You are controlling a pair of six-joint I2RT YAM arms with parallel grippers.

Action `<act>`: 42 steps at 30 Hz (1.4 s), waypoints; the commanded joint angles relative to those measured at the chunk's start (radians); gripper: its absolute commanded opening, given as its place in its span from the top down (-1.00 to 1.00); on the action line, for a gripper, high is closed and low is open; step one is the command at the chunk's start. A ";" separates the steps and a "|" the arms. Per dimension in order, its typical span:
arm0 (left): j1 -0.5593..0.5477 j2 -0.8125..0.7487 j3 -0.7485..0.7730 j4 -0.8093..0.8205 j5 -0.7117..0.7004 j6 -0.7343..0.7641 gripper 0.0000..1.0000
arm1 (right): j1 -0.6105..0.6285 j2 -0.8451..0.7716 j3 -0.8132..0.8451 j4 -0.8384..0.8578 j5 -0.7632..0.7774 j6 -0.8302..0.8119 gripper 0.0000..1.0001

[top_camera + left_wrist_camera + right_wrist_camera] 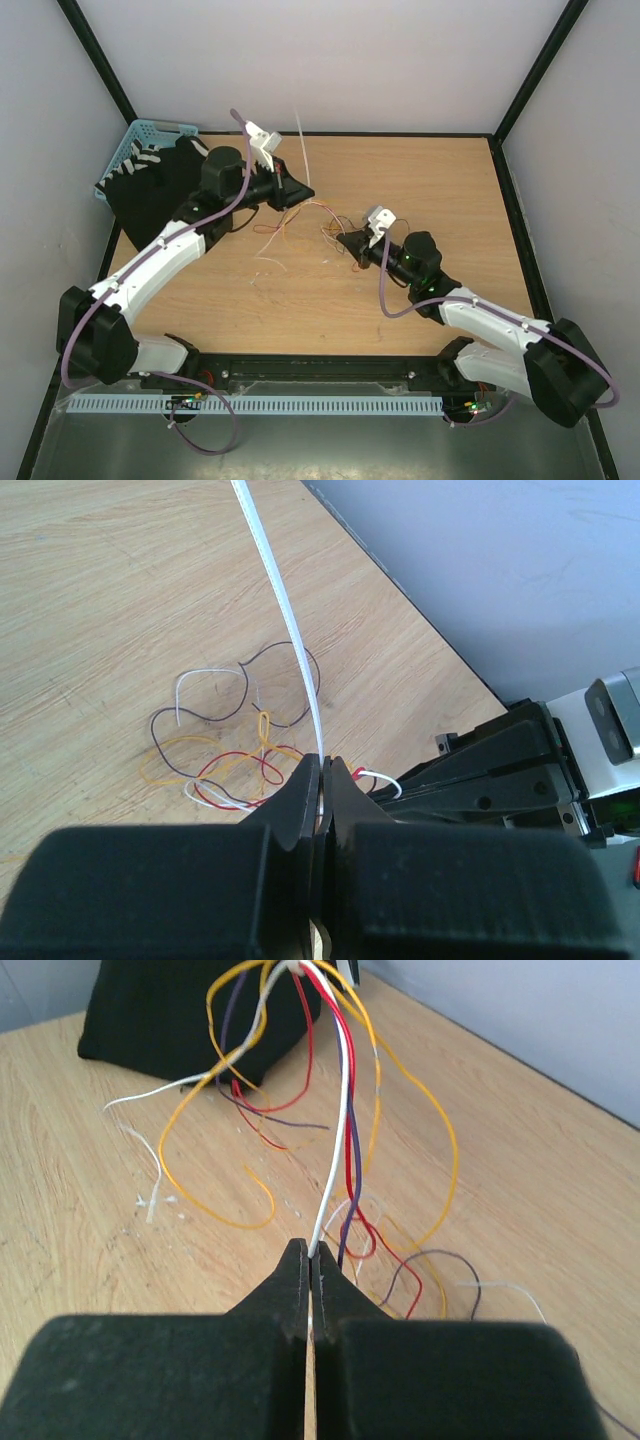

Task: Zip-tie the wires
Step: Adjust the cable at the center of the board.

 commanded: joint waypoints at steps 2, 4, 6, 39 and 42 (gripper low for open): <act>0.021 -0.043 -0.013 0.017 0.014 -0.006 1.00 | -0.017 -0.077 -0.016 -0.201 0.050 -0.014 1.00; 0.024 -0.045 -0.017 0.017 0.014 -0.007 1.00 | -0.029 -0.092 -0.024 -0.217 0.064 -0.008 1.00; 0.026 -0.048 -0.019 0.018 0.014 -0.007 1.00 | -0.047 -0.103 -0.027 -0.234 0.072 0.002 1.00; 0.029 -0.044 -0.018 0.019 0.077 0.025 1.00 | -0.152 -0.017 0.057 -0.106 -0.135 -0.073 0.24; 0.028 -0.046 -0.017 0.019 0.081 0.024 1.00 | -0.154 0.050 0.061 -0.038 -0.161 -0.077 0.24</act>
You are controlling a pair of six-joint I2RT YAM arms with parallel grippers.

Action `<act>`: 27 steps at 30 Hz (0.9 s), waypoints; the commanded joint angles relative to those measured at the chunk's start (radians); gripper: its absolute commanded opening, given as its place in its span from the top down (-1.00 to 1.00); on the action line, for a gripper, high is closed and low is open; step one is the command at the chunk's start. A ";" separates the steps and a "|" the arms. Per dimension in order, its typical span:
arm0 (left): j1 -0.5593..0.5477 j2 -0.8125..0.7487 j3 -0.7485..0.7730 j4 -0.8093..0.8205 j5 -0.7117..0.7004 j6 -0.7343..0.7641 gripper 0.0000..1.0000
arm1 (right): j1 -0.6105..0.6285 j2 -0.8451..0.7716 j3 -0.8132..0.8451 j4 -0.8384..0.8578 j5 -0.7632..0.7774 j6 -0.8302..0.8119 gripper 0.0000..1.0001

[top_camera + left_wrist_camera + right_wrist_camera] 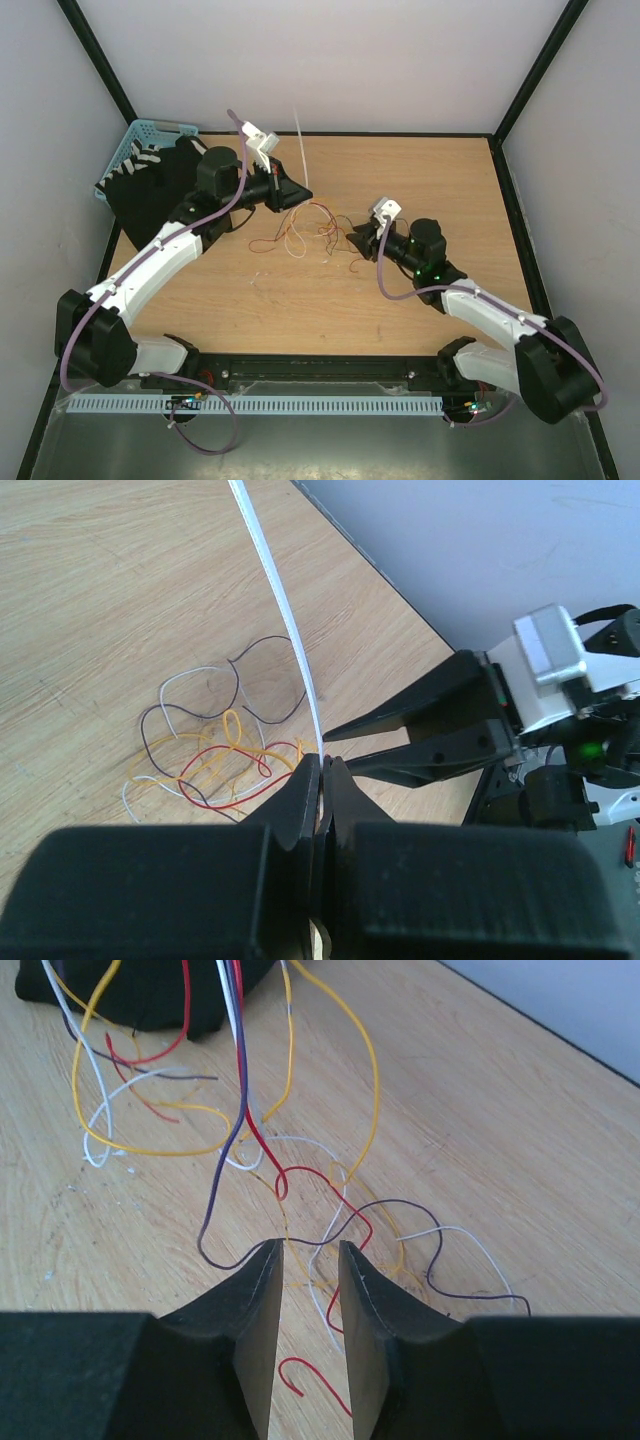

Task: Zip-tie the wires
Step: Adjust the cable at the center of the board.

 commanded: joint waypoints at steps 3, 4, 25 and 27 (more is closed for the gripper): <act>0.007 -0.028 -0.002 0.019 0.028 0.011 1.00 | -0.006 0.106 0.038 0.177 -0.122 -0.008 0.18; 0.006 -0.027 0.000 0.019 0.029 0.010 1.00 | -0.006 0.117 0.042 0.187 -0.146 -0.004 0.14; 0.007 -0.020 0.007 0.019 0.038 0.002 1.00 | -0.005 0.263 0.062 0.384 -0.210 -0.100 0.29; 0.006 -0.020 0.007 0.018 0.038 0.002 1.00 | -0.004 0.273 0.064 0.392 -0.212 -0.101 0.35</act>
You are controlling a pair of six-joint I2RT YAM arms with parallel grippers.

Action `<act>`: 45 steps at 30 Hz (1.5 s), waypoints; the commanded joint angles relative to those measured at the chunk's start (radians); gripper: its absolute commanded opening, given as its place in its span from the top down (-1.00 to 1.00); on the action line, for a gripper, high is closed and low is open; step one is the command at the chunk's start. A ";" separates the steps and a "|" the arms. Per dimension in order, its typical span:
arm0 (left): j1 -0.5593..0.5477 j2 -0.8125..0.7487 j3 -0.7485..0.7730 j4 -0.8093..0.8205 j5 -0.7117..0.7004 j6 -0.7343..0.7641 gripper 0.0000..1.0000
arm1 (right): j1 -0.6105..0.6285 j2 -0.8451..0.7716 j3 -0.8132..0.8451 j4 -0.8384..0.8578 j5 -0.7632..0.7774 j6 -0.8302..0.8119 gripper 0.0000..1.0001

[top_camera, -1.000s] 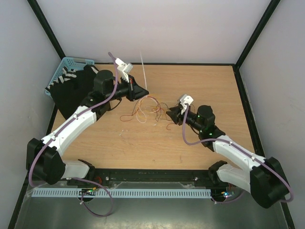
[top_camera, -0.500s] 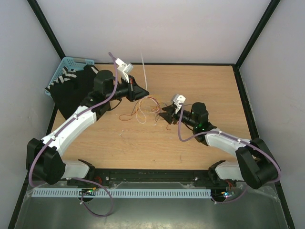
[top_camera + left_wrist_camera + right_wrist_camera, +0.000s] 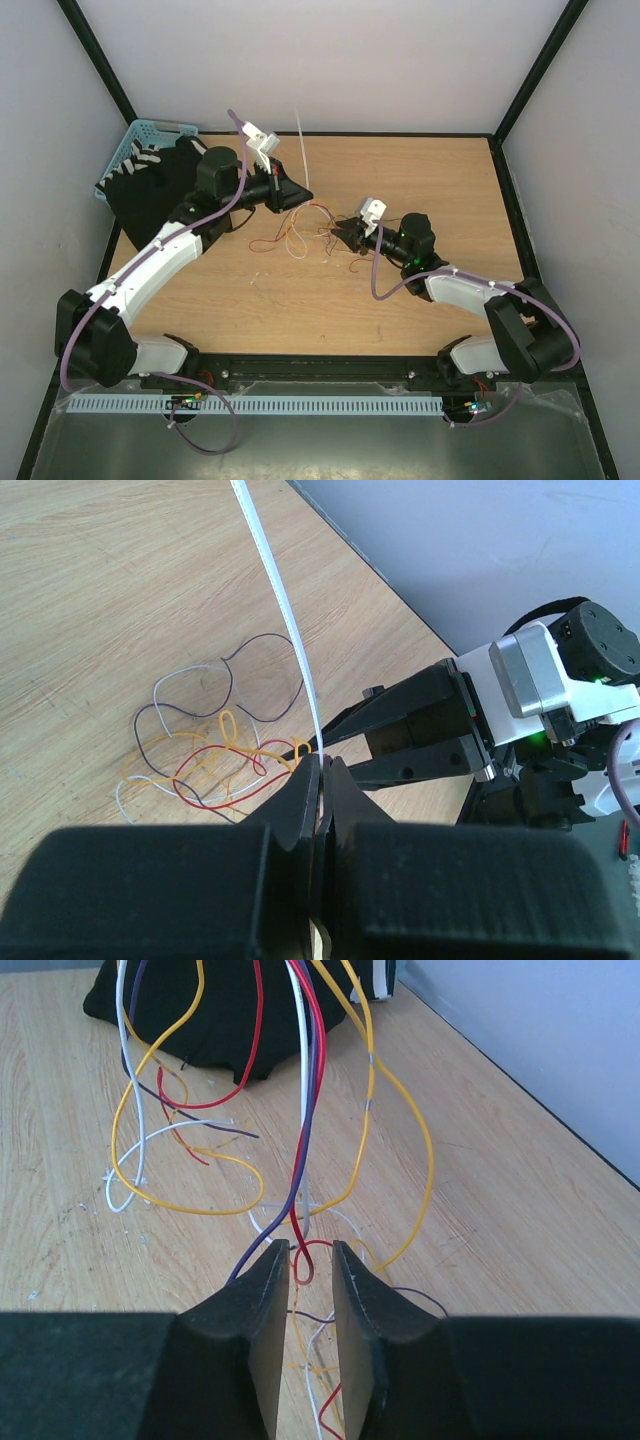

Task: Zip-tie the wires
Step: Adjust the cable at the center of the board.

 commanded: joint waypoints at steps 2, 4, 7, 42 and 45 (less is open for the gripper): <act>0.006 -0.019 0.007 0.019 0.019 0.002 1.00 | -0.005 0.024 0.029 0.078 -0.031 -0.024 0.38; 0.006 -0.021 0.007 0.019 0.019 0.001 1.00 | -0.004 0.026 0.030 0.083 -0.040 -0.024 0.41; 0.006 -0.021 0.007 0.019 0.019 0.001 1.00 | -0.004 0.031 0.030 0.091 -0.054 -0.026 0.45; 0.037 -0.058 -0.014 0.019 0.004 -0.006 1.00 | -0.004 -0.181 -0.113 -0.220 0.148 -0.049 1.00; 0.040 -0.061 -0.016 0.019 0.004 -0.006 1.00 | -0.006 -0.182 -0.115 -0.222 0.178 -0.036 1.00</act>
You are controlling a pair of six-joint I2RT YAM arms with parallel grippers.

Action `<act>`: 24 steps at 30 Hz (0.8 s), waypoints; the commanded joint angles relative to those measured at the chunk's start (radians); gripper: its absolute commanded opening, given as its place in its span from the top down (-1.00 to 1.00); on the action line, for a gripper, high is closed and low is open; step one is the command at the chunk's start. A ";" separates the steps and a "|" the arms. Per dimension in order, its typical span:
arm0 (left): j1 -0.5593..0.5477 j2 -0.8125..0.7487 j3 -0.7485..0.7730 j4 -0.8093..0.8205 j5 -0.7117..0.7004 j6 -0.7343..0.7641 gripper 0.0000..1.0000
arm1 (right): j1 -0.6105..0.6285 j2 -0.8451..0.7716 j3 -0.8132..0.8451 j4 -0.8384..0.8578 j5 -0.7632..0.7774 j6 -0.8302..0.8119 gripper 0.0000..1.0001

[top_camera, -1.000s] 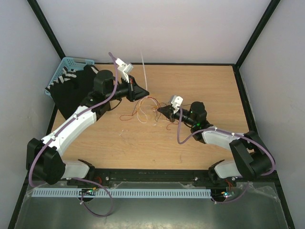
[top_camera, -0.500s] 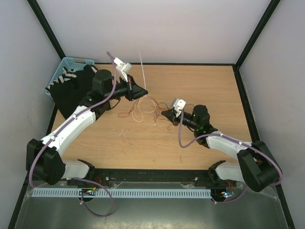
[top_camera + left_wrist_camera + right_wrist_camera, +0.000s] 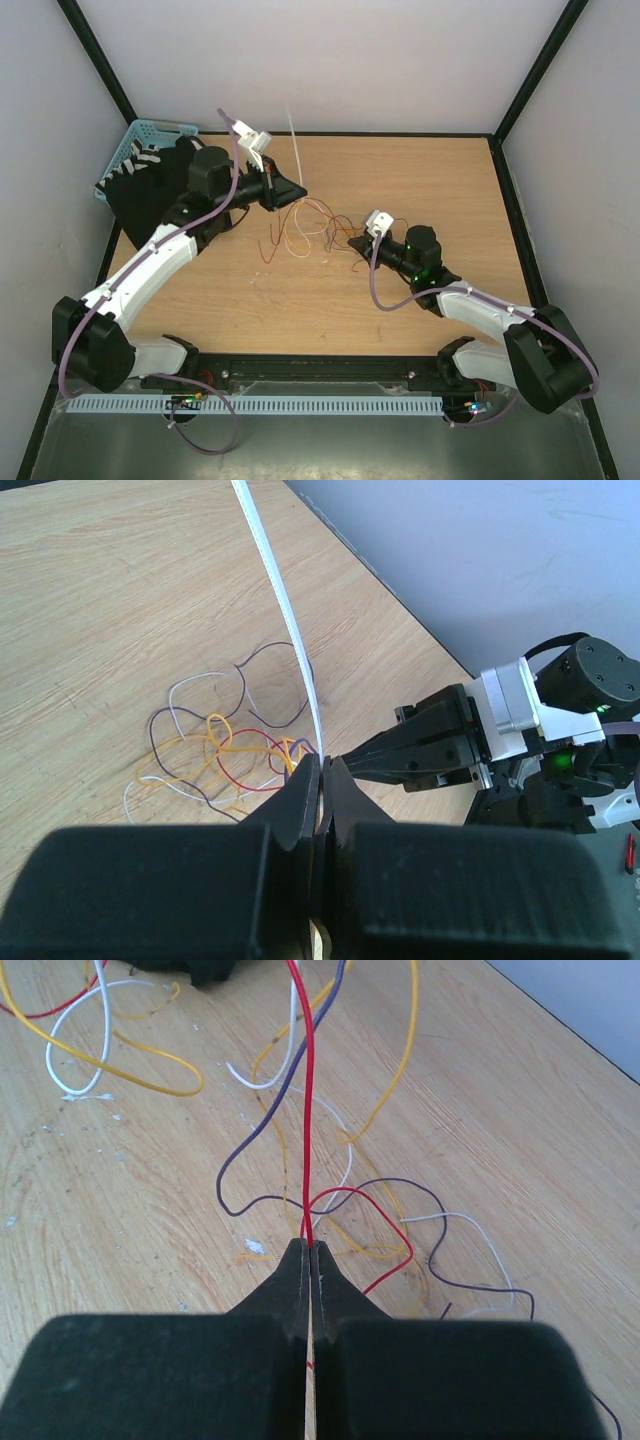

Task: Zip-tie the wires
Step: Adjust the cable at the center of the board.

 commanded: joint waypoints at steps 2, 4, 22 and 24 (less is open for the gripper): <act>0.011 -0.035 -0.007 0.019 0.006 -0.002 1.00 | -0.007 -0.019 -0.016 -0.015 0.088 0.018 1.00; 0.014 -0.039 -0.009 0.019 0.006 -0.001 1.00 | -0.008 -0.023 -0.021 -0.013 0.124 0.024 1.00; 0.017 -0.041 -0.011 0.019 0.010 -0.004 1.00 | -0.023 0.001 -0.010 -0.051 0.240 0.048 1.00; 0.018 -0.040 -0.011 0.019 0.010 -0.004 1.00 | -0.025 0.000 -0.012 -0.051 0.239 0.051 1.00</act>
